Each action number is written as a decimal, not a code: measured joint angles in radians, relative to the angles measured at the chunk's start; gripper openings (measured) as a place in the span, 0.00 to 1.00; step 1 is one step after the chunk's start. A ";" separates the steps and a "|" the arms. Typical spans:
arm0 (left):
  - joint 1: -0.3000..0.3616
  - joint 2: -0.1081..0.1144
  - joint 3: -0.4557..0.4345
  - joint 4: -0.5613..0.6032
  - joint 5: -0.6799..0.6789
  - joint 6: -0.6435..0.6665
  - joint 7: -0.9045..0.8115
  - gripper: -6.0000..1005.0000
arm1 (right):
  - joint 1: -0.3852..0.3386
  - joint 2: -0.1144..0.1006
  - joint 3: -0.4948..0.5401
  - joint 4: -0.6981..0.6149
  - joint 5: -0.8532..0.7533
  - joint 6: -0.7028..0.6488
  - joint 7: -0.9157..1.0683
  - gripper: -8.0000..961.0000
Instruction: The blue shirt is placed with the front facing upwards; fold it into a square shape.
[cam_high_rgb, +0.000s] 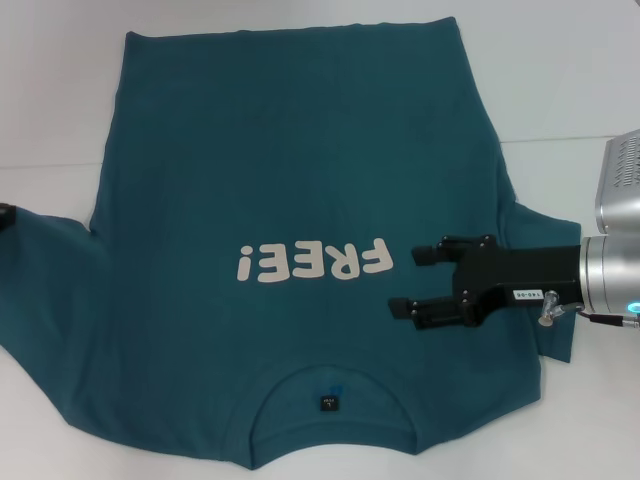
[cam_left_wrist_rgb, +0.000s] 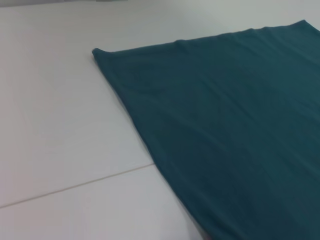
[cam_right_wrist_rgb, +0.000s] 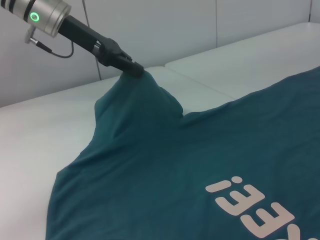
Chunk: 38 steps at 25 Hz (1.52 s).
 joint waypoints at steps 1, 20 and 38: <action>0.002 0.001 0.001 0.005 0.000 0.001 -0.004 0.03 | 0.000 0.000 0.000 0.000 0.000 0.000 0.000 0.95; 0.004 -0.035 0.006 0.123 0.055 0.114 -0.086 0.03 | 0.003 0.000 -0.003 0.000 -0.001 0.006 0.003 0.95; -0.003 -0.232 0.222 0.380 0.179 0.194 -0.368 0.04 | -0.006 0.000 -0.003 0.005 -0.012 0.018 0.006 0.95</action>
